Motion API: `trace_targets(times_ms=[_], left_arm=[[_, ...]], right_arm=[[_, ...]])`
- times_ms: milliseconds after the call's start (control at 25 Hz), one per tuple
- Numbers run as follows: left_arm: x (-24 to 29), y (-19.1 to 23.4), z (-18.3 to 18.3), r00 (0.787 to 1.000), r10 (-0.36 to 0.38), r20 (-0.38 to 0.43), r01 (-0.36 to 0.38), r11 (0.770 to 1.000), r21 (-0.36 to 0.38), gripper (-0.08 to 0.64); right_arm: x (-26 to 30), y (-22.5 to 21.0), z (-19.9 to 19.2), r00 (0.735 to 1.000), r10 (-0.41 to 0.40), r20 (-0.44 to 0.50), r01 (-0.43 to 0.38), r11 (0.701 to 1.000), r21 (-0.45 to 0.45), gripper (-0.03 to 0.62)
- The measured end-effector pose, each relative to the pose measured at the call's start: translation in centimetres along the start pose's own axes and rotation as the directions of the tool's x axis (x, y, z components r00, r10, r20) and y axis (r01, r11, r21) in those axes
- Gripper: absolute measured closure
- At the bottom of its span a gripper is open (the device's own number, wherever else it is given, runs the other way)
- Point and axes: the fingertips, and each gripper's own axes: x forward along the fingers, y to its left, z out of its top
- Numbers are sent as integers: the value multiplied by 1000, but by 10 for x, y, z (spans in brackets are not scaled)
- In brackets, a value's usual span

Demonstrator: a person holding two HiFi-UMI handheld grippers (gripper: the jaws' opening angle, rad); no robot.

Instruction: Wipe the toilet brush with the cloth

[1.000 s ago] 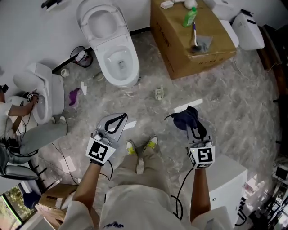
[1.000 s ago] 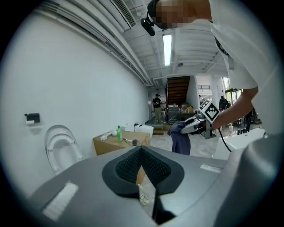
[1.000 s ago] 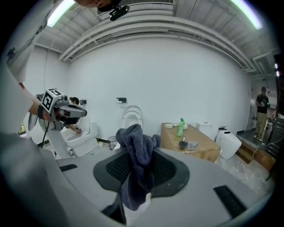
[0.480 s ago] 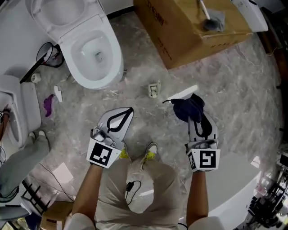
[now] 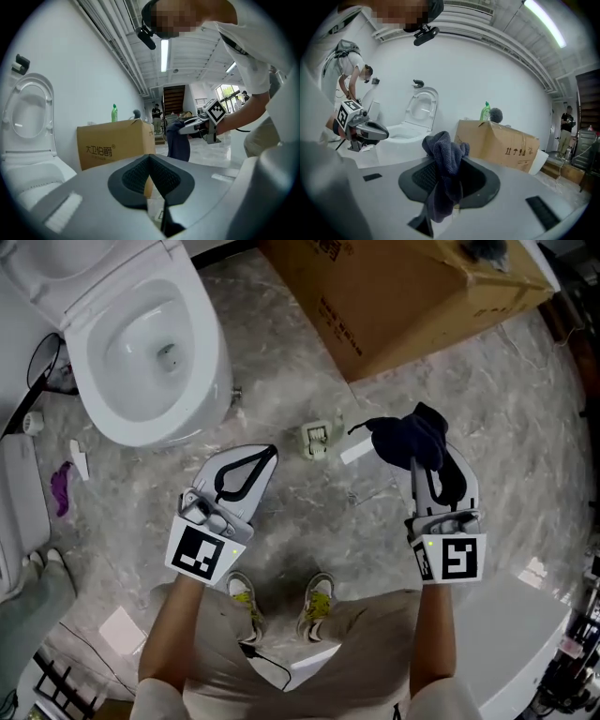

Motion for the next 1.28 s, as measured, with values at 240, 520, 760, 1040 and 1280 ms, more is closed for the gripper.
trace_targets(times_ms=[240,520,760,1040,1280], left_arm=[[17,10,-49,997,36,64,-35,999,-20,561],[39,15,-50,982,34,184,-12,993,-115,561],[47,-9,-50,981,-30,191,42,997,-59,561],[45,-5,-52,984,-19,177,29,998,-55,561],[41,2,-58,984,2,177,15,996,-93,561]], right_arm=[[22,0,-32,996,-26,83,30,998,-48,477],[40,15,-43,992,-40,121,68,970,-234,477],[46,31,-57,997,0,74,27,929,-368,479],[57,33,-70,1000,13,10,-9,950,-312,480],[63,59,-62,996,-47,-77,-4,827,-562,477]])
